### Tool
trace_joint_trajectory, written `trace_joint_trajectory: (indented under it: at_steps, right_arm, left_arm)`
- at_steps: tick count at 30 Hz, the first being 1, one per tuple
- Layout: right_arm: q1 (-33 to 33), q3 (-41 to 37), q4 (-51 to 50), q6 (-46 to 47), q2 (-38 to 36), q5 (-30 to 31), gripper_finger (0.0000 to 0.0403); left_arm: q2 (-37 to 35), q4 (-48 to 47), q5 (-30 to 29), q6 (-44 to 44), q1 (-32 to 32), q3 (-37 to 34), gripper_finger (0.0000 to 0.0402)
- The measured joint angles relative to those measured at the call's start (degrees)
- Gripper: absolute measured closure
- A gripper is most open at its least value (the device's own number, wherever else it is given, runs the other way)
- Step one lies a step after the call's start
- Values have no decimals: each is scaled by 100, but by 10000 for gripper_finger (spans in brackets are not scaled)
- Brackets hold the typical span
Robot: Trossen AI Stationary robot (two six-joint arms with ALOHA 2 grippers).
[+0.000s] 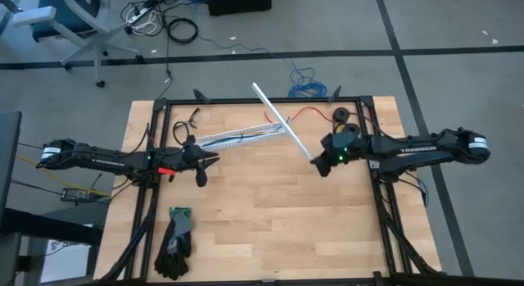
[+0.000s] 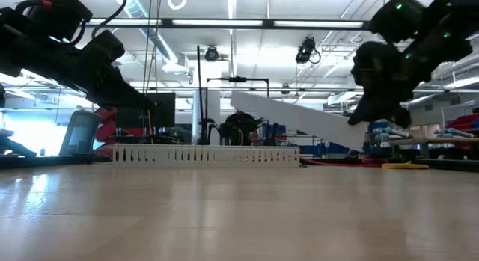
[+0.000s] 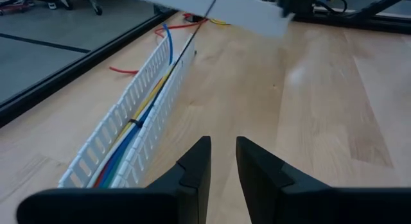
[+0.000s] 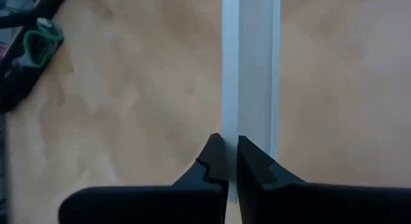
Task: Ziptie cables
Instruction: Close the white cable duct
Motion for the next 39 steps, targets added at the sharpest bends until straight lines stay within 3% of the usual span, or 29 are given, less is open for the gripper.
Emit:
trace_joint_trajectory:
  at_steps: [4, 15, 20, 28, 35, 39]
  right_arm:
    - [1037, 0, -372, 1145, -210, 420, 399]
    - [4907, 0, -676, 4278, -330, 3099, 401]
    - [6077, 0, -975, 5681, -145, 3539, 400]
    - [6955, -394, -196, 6542, -29, 3216, 401]
    - [7011, -1467, 1763, 6458, -31, 3245, 401]
    - [6953, -1973, 2328, 6618, -37, 3276, 396]
  left_arm:
    - [0, -79, -1, -120, 0, -1, 319]
    - [2, -226, 2, -130, 0, 0, 319]
    - [2, -208, 2, -327, 0, -2, 319]
    - [2, -203, 3, -525, 0, -2, 319]
    - [2, -201, 2, -560, 0, -2, 319]
    - [2, -201, 2, -560, 0, -2, 319]
